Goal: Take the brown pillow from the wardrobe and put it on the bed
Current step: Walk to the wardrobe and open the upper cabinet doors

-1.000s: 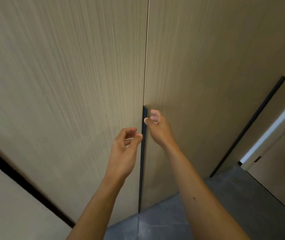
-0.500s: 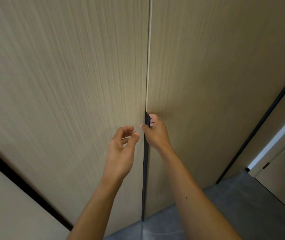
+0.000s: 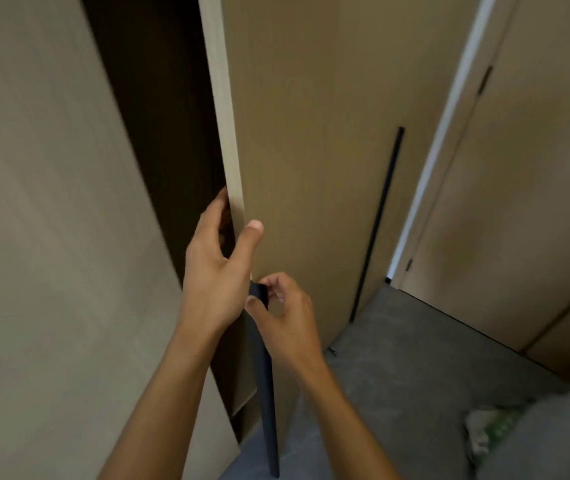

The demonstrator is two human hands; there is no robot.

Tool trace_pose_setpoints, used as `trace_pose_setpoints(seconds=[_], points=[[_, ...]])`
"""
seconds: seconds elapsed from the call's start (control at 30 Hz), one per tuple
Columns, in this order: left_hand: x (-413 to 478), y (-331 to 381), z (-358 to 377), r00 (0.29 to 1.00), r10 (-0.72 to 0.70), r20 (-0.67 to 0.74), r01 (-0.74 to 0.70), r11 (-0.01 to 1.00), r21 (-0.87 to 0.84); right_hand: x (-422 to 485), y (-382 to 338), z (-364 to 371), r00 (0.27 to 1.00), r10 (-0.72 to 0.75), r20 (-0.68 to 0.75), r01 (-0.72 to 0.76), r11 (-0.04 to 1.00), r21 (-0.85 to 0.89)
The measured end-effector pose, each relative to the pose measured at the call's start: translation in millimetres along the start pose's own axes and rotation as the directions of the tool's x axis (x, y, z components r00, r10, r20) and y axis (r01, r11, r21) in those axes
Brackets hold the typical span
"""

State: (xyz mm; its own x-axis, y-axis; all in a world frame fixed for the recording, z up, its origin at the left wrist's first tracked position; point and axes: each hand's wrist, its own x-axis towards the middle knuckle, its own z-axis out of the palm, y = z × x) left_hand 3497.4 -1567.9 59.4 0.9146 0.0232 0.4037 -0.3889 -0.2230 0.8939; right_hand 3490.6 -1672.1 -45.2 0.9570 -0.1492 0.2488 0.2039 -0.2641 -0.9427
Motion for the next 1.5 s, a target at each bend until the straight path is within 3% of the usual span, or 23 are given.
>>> trace_pose_setpoints(seconds=[0.2,0.4,0.53,0.8,1.0,1.17,1.5], points=[[-11,21,46,0.983,0.135,0.124,-0.129,0.990,-0.055,-17,5,-50,0.981,-0.011,-0.192,-0.007,0.996,-0.093],[-7,33,61,0.918,0.206,0.339,-0.210,0.977,-0.024,-23,1,-85,0.910,-0.122,-0.396,0.038,0.977,-0.212],[1,40,71,0.844,0.246,0.476,-0.261,0.965,-0.035,-24,-7,-99,0.843,-0.212,-0.494,0.088,0.961,-0.264],[35,63,104,0.655,0.332,0.678,-0.446,0.895,-0.007,-19,-3,-108,0.715,-0.201,-0.670,-0.030,0.948,-0.317],[82,110,135,0.523,0.578,0.627,-0.688,0.720,-0.090,-7,5,-127,0.680,-0.257,-0.687,-0.109,0.891,-0.441],[101,122,169,0.405,0.595,0.694,-0.781,0.620,-0.075,13,7,-151,0.631,-0.259,-0.731,-0.212,0.849,-0.484],[110,138,241,0.405,0.488,0.773,-0.828,0.555,0.082,56,23,-222,0.580,-0.198,-0.790,-0.368,0.802,-0.471]])
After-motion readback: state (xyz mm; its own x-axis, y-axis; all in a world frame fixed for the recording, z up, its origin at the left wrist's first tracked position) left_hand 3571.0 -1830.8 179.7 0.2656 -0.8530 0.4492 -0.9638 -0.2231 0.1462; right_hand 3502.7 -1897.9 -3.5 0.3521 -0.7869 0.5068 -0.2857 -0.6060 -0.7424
